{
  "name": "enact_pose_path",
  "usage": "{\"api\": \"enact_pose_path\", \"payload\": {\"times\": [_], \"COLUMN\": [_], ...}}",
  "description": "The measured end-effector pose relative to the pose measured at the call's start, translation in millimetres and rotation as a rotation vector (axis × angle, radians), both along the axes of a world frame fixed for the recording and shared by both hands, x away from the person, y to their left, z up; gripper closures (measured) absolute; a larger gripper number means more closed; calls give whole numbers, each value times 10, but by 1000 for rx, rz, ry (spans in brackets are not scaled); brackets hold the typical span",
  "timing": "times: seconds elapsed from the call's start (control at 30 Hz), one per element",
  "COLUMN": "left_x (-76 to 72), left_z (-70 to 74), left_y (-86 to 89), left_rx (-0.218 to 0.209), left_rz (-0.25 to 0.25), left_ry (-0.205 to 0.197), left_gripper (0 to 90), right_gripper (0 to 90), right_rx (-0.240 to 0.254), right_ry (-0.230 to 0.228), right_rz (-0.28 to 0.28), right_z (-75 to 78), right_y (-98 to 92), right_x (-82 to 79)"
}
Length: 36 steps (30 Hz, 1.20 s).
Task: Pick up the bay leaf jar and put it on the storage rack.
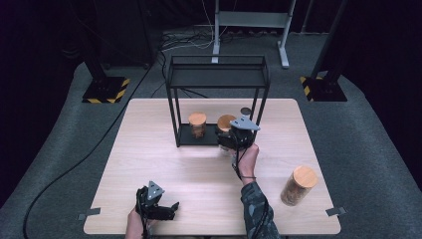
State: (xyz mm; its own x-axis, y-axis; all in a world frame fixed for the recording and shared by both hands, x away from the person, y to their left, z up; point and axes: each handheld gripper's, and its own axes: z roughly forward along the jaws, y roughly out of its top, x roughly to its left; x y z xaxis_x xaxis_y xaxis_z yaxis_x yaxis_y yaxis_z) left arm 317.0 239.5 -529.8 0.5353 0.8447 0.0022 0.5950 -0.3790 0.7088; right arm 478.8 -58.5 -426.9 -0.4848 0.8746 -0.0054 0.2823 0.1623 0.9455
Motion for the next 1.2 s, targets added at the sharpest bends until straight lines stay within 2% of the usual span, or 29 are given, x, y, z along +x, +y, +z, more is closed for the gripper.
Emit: {"api": "enact_pose_path", "payload": {"times": [0.73,1.2], "left_x": [0,-1], "left_z": [0,0], "left_y": [0,0], "left_rx": [0,0], "left_rz": [0,0], "left_ry": [0,0], "left_gripper": [2,2], "right_gripper": [250,250], "right_rx": [-3,-26], "right_ry": [-4,-10], "right_rz": [0,-1], "right_z": [30,43], "right_y": [110,153], "right_x": [214,352]}}
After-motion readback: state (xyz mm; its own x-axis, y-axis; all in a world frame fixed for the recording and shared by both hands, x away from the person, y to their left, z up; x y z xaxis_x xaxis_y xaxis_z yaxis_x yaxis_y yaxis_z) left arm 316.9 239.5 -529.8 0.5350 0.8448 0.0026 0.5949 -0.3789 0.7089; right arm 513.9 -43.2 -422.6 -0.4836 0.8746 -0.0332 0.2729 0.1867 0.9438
